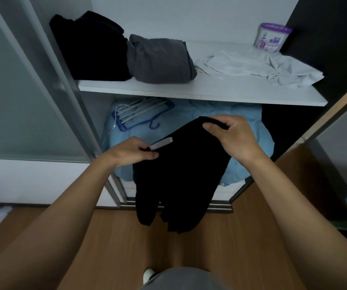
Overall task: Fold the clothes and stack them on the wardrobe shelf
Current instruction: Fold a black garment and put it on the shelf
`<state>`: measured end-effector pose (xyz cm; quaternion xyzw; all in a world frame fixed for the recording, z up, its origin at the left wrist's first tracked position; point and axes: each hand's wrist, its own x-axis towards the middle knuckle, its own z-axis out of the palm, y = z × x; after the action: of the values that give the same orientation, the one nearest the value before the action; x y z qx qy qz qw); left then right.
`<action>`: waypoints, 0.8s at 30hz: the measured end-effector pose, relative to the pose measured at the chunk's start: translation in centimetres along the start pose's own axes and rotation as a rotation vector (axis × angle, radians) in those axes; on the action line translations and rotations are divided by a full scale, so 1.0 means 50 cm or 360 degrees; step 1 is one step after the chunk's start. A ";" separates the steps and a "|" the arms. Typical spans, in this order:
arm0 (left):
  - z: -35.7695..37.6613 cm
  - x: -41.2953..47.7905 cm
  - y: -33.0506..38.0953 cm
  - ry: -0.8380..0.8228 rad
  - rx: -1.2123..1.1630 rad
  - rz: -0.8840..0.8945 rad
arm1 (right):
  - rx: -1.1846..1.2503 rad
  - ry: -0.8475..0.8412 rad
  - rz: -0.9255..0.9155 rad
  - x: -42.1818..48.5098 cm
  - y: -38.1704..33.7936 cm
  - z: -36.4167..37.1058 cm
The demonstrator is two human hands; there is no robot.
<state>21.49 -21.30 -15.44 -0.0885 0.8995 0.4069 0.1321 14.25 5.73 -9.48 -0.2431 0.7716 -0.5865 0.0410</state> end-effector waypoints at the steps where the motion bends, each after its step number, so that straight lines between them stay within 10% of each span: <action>1: 0.005 -0.003 -0.009 0.0069 -0.0104 -0.0030 | 0.0024 -0.0006 0.0047 0.000 0.007 -0.010; 6: 0.029 0.007 0.023 0.0547 -0.0674 -0.0043 | 0.0032 -0.0246 0.0441 -0.010 0.071 -0.052; 12: 0.032 0.036 0.070 0.0739 -0.0490 0.0145 | 0.0182 -0.0254 0.0533 -0.027 0.097 -0.080; 18: 0.082 0.032 0.017 -0.0275 -0.0178 0.0026 | 0.0190 0.0284 0.0345 -0.023 0.099 -0.124; 24: 0.181 0.046 -0.025 -0.0424 -0.0300 -0.0099 | 0.0298 0.0466 0.0472 -0.045 0.133 -0.164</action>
<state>21.15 -15.43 -22.78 -0.0736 0.8287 0.4934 0.2538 11.18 15.22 -13.58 -0.0343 0.7387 -0.6722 0.0369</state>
